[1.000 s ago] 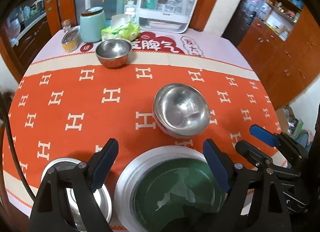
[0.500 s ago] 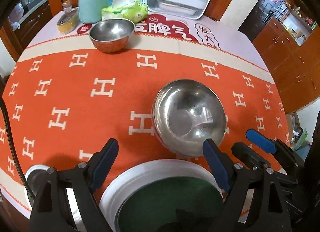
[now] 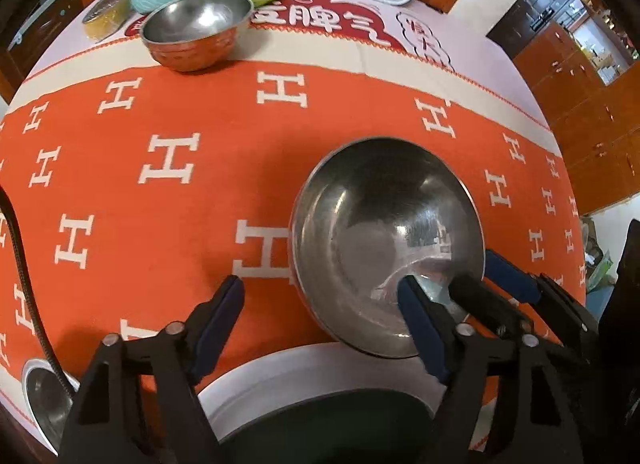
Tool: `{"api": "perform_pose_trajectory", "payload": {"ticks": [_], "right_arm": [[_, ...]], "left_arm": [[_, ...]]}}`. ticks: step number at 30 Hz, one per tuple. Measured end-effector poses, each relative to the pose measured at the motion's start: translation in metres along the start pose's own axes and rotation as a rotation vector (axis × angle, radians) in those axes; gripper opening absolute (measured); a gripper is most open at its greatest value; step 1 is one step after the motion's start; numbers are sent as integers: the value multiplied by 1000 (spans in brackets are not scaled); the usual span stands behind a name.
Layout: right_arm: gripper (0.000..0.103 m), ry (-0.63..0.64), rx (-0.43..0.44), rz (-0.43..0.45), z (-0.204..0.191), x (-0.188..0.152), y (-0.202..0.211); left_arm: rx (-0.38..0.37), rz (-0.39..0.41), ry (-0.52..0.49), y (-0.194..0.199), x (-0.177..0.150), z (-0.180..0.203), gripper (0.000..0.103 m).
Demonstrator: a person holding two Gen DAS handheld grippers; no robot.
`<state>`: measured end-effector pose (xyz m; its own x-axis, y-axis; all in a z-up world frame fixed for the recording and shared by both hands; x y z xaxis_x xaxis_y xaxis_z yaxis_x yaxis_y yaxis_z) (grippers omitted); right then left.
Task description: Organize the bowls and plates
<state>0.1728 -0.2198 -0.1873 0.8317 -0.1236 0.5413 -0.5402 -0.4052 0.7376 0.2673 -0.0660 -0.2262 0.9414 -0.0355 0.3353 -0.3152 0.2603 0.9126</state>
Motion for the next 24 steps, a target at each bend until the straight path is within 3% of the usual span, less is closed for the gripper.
{"api": "perform_pose_trajectory", "payload": {"ticks": [3,6,9,15,24], "right_arm": [[38,-25,-3,-5,7,-1,-4],[35,-49,2,-5,12,0,-5],[31,-59,13,3,13,0,-4],[22,-54,19,8,13,0,-5],[19,-51,8,6,14,0,-4]], "left_arm": [[-9,-23,-5,-8,1,2,58],[-7,-40,-14,-15,1,5,56],[-13,-53,-25,-19,1,9,42],[21,-60,-28,-24,0,8,26],[26,-69,-23,-24,-2,7,22]]}}
Point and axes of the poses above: each gripper's, at about its wrist camera, not at the fingertips, and y roughly against the way its jaws point, z to its right, x to its top, the point moved 2 cm from there along -y, roughly the way its jaws point, and after that the axes turned 6 degrees about z, right-handed, at the moved point
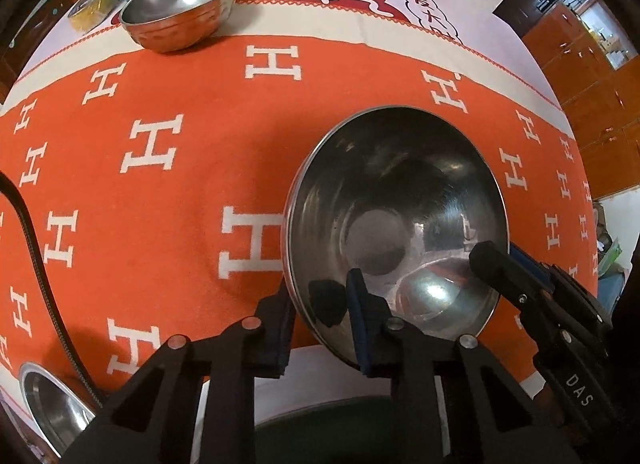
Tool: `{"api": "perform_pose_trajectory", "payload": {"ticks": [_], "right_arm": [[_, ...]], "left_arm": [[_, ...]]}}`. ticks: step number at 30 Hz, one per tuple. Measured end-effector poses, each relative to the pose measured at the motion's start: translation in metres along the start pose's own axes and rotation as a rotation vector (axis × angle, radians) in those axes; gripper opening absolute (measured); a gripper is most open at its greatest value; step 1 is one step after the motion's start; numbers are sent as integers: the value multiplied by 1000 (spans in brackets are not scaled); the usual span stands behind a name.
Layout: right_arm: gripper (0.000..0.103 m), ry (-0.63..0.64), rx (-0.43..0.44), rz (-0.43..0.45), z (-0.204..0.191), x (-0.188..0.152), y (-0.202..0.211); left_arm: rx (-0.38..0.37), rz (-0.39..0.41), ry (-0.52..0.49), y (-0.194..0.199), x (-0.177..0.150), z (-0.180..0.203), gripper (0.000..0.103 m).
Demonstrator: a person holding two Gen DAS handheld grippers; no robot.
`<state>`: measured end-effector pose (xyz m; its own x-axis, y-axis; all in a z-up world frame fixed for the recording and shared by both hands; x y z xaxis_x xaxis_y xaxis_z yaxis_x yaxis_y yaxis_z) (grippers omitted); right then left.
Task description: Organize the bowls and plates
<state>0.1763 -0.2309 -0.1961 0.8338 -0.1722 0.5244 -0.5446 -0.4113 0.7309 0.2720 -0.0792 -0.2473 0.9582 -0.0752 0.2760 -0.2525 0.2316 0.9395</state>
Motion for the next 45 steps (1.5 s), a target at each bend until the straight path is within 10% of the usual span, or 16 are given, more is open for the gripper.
{"api": "perform_pose_trajectory", "payload": {"ticks": [45], "right_arm": [[12,364,-102,119,-94,-24,98]], "left_arm": [[-69,241,69,129,-87,-10,20]]}}
Point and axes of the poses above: each gripper's, at about its wrist camera, not at the fingertips, and y roughly against the way its jaws point, z to its right, x to its top, the point moved 2 cm from there along -y, roughly the way its jaws point, and after that the axes turned 6 degrees about z, right-handed, at the moved point
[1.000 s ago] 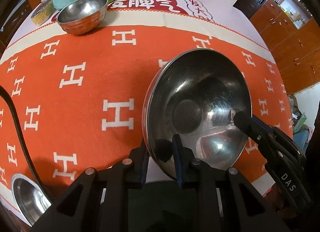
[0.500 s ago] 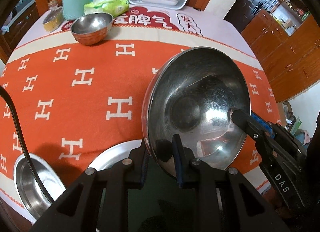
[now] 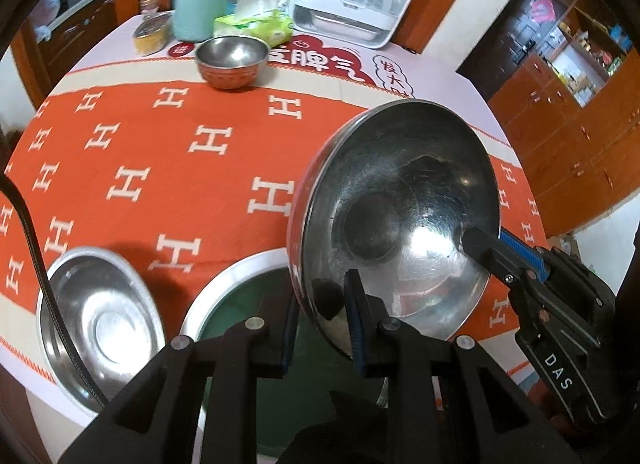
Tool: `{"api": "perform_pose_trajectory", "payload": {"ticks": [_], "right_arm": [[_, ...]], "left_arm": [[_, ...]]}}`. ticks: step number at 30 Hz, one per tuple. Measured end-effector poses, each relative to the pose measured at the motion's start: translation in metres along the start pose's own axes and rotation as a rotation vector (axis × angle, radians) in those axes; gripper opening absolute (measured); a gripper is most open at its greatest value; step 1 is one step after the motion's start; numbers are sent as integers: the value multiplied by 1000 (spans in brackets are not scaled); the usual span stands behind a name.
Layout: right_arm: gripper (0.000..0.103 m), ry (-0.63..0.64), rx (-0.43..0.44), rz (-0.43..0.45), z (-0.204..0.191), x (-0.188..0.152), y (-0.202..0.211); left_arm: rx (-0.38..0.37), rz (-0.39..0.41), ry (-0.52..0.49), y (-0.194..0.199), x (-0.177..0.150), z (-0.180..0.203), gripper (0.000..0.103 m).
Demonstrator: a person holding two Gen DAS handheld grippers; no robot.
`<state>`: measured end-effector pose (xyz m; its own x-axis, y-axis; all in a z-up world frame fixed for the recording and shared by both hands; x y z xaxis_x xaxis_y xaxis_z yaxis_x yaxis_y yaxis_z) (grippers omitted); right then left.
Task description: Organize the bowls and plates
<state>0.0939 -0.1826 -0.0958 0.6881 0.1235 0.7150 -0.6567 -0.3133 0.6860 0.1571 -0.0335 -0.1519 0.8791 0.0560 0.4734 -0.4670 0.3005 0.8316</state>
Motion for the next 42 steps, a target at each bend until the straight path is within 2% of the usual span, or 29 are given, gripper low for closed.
{"api": "perform_pose_trajectory", "payload": {"ticks": [12,22,34,42], "right_arm": [[12,109,66,-31,-41,-6,10],[13,202,149,-71,-86,-12,4],[13,229,196,-96,-137,-10,-11],[13,221,190,-141,-173,-10,-31]], "left_arm": [[29,32,104,29,-29,-30,20],[67,35,240,47,-51,-78,20],[100,12,272,63,-58,-128,20],[113,-44,261,67,-57,-168,20]]}}
Point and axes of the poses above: each gripper's, at about its wrist camera, not at the fingertips, and y roughly against the way its jaws point, z to its right, x to its top, the point moved 2 cm from there along -y, roughly the way its jaws point, and after that the axes turned 6 degrees about z, right-handed, at the moved point
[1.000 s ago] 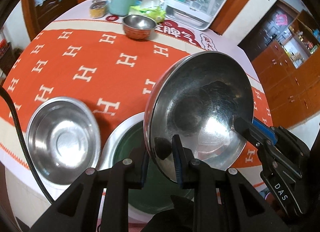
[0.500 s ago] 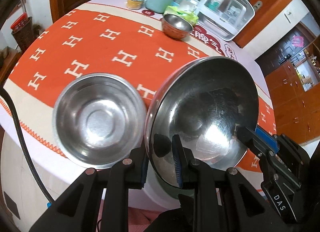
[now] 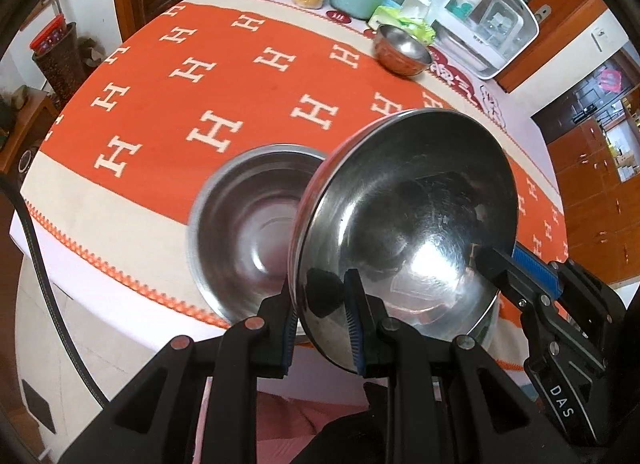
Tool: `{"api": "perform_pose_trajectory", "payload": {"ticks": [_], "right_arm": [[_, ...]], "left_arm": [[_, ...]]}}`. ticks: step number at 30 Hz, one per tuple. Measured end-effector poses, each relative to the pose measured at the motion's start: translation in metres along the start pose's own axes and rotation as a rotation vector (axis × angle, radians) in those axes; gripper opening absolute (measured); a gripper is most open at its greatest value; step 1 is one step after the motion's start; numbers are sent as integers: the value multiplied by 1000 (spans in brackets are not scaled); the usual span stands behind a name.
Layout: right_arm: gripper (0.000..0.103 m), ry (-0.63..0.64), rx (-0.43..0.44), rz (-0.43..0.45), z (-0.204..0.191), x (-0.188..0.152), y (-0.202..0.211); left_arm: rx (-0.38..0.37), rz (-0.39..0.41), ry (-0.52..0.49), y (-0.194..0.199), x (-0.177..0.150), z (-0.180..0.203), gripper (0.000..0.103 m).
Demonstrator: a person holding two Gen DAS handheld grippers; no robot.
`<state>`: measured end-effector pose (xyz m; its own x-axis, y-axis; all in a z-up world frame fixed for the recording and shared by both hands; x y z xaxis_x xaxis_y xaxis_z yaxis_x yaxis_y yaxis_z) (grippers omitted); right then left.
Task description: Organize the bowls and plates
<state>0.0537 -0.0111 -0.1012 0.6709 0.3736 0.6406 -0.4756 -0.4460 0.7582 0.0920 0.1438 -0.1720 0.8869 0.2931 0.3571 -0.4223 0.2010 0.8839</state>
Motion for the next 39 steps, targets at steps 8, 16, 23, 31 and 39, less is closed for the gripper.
{"api": "perform_pose_trajectory", "payload": {"ticks": [8,16,23,31,39], "right_arm": [[13,-40,-33,-38,-23,4,-18],[13,-113,-86,-88,-29,0,-34],[13,-182,-148,-131,-31,-8,-47],[16,-285,-204,-145,-34,-15,-56],[16,-357,-241,-115,-42,-15,-60]], "left_arm": [[3,-72,-48,-8,8,-25,20],[-4,-156,-132,-21,13,-32,20],[-15,-224,-232,-34,19,-33,20],[-26,-257,-355,-42,28,-31,23],[-35,-246,-495,-40,37,-28,33]]}}
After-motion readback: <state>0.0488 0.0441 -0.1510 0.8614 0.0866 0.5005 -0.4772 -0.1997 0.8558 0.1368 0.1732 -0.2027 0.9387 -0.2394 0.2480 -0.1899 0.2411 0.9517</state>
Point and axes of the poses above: each gripper's, at about its wrist camera, not at the fingertips, and y roughly against the way its jaws point, z to its right, x to its top, the point moved 2 cm from there along -y, roughly the way its jaws point, and after that the axes turned 6 degrees about z, right-handed, at the moved point
